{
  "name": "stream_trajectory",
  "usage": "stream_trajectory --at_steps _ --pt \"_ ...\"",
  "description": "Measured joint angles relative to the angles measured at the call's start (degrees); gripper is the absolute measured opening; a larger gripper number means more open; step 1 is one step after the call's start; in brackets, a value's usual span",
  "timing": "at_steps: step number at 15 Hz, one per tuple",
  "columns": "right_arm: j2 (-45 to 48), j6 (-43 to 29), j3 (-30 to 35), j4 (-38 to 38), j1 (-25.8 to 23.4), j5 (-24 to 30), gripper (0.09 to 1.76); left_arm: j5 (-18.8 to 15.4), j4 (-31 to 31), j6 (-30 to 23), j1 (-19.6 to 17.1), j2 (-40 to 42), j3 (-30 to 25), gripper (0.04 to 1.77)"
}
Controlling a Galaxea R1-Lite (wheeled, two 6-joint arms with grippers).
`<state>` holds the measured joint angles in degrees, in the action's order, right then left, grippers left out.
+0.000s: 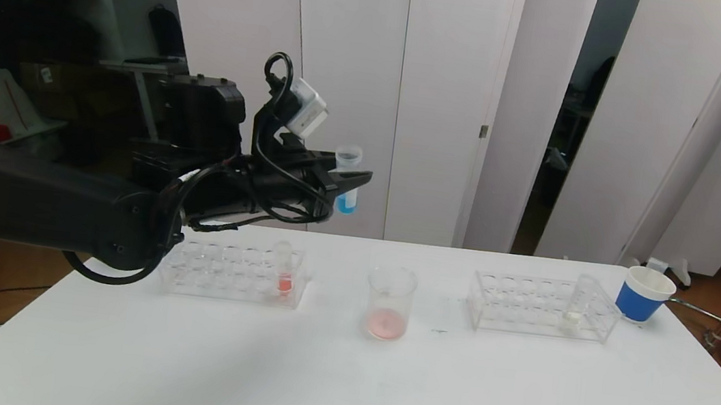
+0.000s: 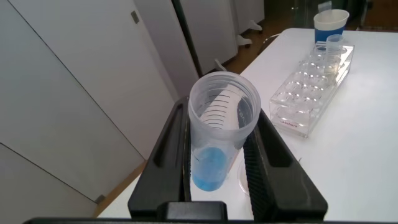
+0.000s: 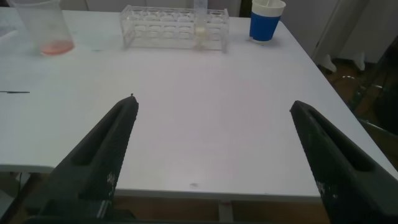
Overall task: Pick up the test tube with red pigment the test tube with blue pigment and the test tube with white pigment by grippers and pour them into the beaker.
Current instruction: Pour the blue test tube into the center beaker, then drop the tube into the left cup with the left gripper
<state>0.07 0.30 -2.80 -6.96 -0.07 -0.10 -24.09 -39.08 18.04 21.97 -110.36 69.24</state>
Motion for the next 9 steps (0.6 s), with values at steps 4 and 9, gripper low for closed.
stream_trajectory --at_steps 4,9 --pt "0.0 0.0 0.0 0.02 -0.02 0.0 1.75 -2.45 -5.53 9.63 0.55 -6.14 1.87 0.57" --pt "0.0 0.0 0.0 0.0 -0.02 0.0 1.75 -4.13 -11.41 21.35 1.18 -11.96 3.72 0.57"
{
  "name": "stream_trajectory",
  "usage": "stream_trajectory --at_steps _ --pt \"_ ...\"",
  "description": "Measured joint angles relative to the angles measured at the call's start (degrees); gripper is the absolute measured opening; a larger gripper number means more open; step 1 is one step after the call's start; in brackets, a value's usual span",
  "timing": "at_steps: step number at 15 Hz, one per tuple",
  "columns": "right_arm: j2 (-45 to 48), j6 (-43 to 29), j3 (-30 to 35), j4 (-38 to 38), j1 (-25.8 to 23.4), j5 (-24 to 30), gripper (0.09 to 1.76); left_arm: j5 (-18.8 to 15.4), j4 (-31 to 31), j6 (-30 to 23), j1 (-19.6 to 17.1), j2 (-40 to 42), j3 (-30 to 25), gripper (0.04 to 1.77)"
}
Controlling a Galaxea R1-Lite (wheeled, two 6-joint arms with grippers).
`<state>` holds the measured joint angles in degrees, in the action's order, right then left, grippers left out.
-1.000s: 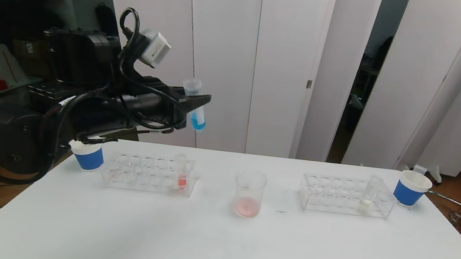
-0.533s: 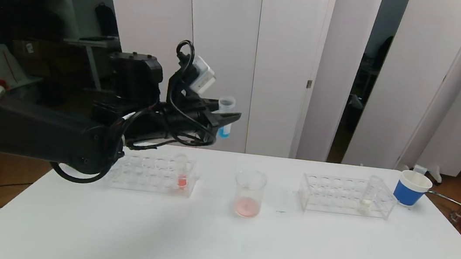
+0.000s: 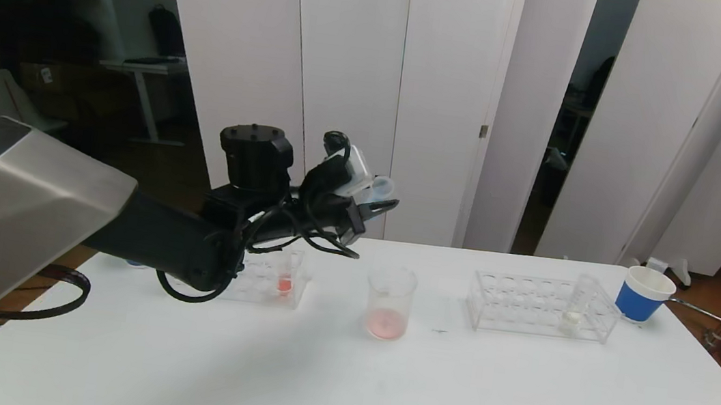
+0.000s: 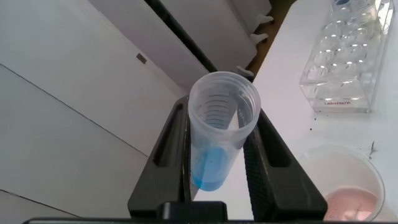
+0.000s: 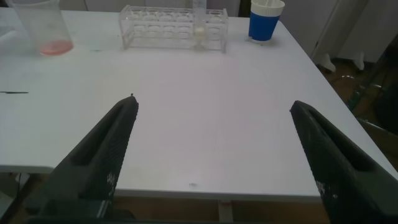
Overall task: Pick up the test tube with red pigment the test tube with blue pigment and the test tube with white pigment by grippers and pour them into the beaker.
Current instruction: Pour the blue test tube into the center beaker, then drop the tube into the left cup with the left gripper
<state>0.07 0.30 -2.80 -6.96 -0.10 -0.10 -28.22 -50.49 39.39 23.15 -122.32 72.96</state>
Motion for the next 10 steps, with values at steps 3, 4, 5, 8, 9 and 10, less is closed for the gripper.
stream_trajectory --at_steps 3,4,5,8,9,10 --pt "0.0 0.02 0.0 0.02 0.0 0.0 1.75 -0.11 -4.22 6.12 -0.17 -2.66 0.24 0.57" --pt "-0.02 -0.01 0.0 0.02 0.0 0.0 1.75 -0.11 -5.35 7.24 -0.17 -3.28 0.05 0.57" --pt "0.0 0.0 0.0 0.0 0.0 0.0 1.75 -0.05 -6.14 8.51 -0.17 -3.93 -0.15 0.57" --pt "0.0 0.0 0.0 0.02 0.0 -0.01 1.75 0.17 -10.01 15.6 -0.35 -6.34 -0.37 0.57" --pt "0.0 0.0 0.0 0.0 0.0 0.0 1.75 0.22 -12.13 17.8 -0.48 -7.31 -0.39 0.57" --pt "0.0 0.0 0.0 0.02 0.0 0.02 1.75 0.22 -14.06 19.21 -0.61 -8.22 -0.39 0.57"
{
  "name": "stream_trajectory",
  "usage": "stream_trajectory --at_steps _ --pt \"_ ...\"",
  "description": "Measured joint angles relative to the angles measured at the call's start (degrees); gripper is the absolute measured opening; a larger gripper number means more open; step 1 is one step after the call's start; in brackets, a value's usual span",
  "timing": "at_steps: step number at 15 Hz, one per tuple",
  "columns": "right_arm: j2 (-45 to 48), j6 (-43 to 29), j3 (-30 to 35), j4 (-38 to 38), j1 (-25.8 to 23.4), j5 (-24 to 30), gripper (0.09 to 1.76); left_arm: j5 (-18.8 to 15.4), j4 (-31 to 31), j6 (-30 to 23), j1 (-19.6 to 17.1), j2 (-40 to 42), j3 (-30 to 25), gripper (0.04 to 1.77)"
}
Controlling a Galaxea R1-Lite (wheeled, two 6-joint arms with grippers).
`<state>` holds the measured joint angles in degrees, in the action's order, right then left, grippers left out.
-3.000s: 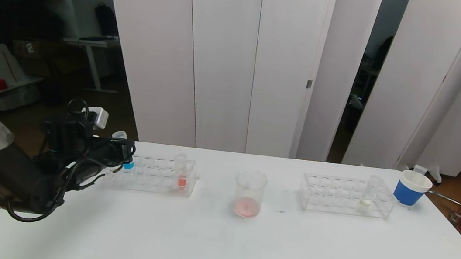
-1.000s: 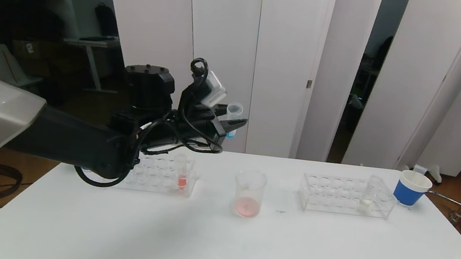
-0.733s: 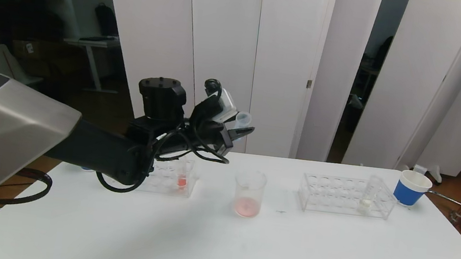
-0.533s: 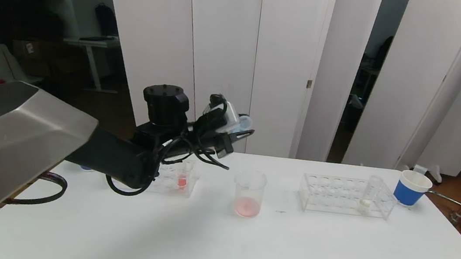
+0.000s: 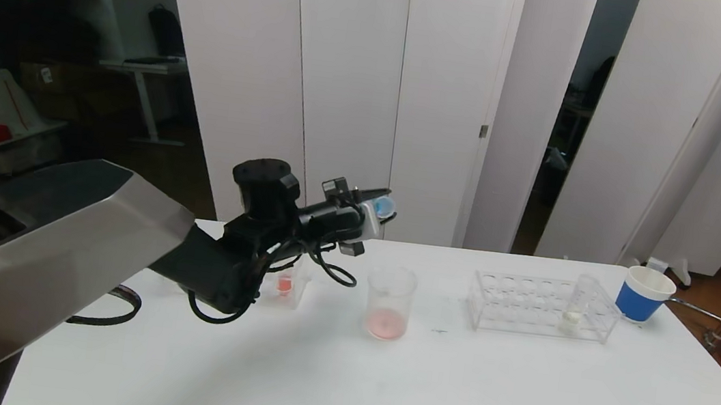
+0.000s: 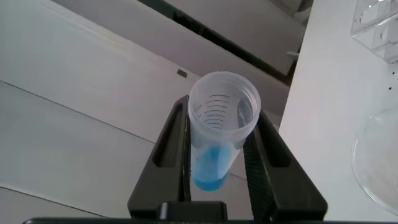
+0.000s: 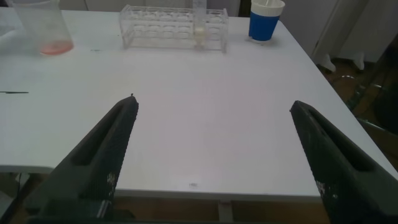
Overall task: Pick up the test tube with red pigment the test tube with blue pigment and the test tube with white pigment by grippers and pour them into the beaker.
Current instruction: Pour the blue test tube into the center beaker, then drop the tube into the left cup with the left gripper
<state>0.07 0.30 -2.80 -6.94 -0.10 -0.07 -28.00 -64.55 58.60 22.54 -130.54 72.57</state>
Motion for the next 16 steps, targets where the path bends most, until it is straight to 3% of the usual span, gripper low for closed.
stream_trajectory --at_steps 8,16 --pt "0.0 -0.01 0.0 -0.02 0.0 0.0 1.75 -0.02 -9.84 9.89 -0.74 -3.54 -1.74 0.57" --pt "0.0 0.0 0.0 0.0 0.0 -0.02 1.75 0.46 -13.15 17.29 -0.83 -7.19 -1.33 0.57"
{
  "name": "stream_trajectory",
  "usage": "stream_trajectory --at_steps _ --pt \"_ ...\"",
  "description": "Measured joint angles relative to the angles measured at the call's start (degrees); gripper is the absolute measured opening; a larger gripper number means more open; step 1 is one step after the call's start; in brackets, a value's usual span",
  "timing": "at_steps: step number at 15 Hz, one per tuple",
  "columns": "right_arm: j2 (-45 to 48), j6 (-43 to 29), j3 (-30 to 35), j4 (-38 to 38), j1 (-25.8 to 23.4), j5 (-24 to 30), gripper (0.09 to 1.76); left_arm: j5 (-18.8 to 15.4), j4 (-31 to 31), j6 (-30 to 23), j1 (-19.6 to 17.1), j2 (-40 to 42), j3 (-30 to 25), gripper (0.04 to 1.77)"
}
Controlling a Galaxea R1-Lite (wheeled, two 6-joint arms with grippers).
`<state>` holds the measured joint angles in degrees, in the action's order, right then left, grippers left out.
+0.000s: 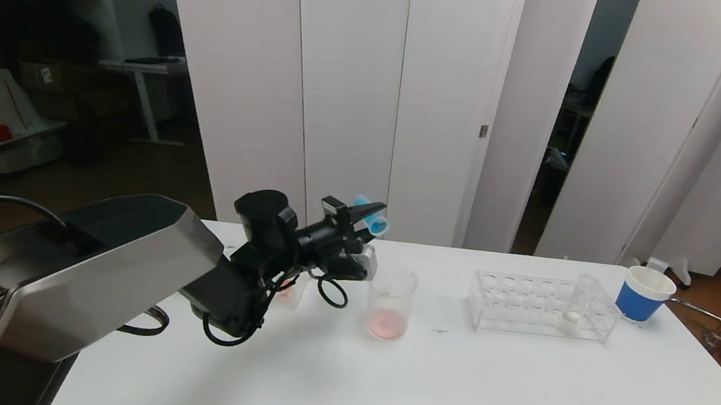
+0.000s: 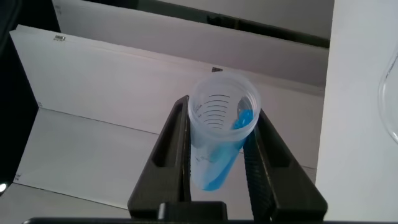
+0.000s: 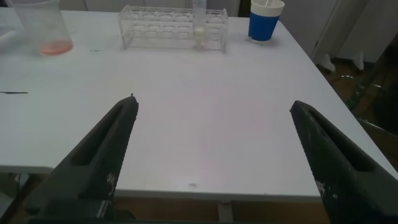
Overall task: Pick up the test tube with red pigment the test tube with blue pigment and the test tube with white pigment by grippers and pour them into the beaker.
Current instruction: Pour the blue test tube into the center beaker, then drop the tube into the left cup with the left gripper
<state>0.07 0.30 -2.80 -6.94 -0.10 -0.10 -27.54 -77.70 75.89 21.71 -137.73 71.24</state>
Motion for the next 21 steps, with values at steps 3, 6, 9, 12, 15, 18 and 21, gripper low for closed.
stream_trajectory --at_steps 3,6,9,12,15,18,21 --pt "0.0 0.0 0.0 0.0 0.0 0.0 1.75 0.21 -0.9 1.84 0.13 -0.78 0.3 0.57" --pt "0.0 0.0 0.0 -0.02 0.0 0.0 1.75 1.02 -0.94 2.86 0.34 -1.3 0.5 0.57" --pt "0.0 0.0 0.0 0.0 0.0 -0.01 1.75 1.17 -0.94 3.74 0.55 -1.6 0.65 0.57" --pt "0.0 0.0 0.0 0.0 0.0 -0.01 1.75 2.0 -3.8 5.42 0.63 -1.71 0.84 0.57" --pt "0.0 0.0 0.0 0.0 0.0 0.02 1.75 2.66 -4.93 6.52 0.85 -1.71 0.84 0.57" --pt "0.0 0.0 0.0 -0.02 0.0 0.0 1.75 2.66 -5.03 6.78 0.87 -1.71 0.83 0.57" --pt "0.0 0.0 0.0 -0.02 0.0 0.02 1.75 2.55 -5.03 6.89 0.87 -1.71 0.84 0.57"
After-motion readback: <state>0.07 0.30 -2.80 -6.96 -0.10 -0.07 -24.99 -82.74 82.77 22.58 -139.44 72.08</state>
